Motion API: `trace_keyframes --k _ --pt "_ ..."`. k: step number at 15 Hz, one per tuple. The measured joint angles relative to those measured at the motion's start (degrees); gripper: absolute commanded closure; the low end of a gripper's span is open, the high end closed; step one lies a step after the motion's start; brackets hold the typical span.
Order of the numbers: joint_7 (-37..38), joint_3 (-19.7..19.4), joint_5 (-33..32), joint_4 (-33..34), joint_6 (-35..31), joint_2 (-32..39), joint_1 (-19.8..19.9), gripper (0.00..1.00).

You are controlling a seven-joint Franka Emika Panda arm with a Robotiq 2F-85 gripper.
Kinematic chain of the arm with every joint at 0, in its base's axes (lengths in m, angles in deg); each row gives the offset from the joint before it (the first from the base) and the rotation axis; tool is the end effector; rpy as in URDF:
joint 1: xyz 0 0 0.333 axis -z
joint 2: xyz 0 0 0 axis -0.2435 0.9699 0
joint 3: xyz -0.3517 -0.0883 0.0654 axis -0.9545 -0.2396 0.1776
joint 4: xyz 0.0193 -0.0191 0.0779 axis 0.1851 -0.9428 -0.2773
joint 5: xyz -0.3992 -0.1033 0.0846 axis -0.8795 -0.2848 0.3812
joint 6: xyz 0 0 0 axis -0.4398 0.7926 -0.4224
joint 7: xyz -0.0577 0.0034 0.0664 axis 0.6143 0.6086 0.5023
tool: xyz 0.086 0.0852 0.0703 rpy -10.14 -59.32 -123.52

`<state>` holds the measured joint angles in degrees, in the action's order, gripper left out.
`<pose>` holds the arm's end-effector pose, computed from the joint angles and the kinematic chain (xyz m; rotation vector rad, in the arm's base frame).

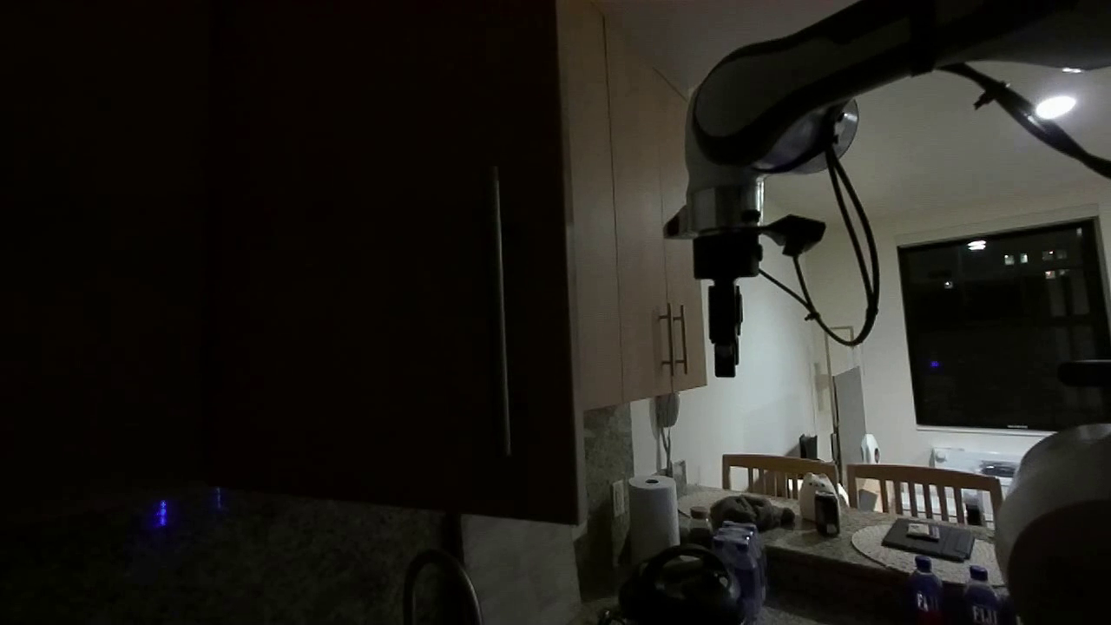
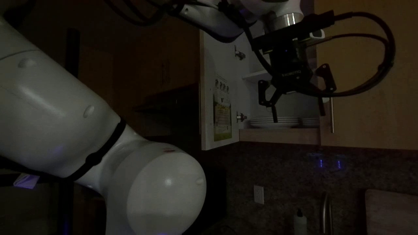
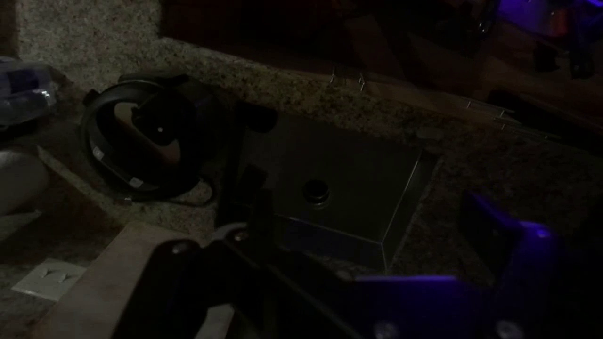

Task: Close the drawer

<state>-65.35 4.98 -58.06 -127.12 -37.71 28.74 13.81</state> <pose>0.2737 -0.1035 0.5855 2.9623 0.6117 0.1331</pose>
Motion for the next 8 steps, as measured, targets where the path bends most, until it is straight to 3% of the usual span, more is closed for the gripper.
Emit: trace_keyframes --k 8 --pt "6.67 5.35 0.15 2.99 -2.36 -7.04 -3.07 0.00"
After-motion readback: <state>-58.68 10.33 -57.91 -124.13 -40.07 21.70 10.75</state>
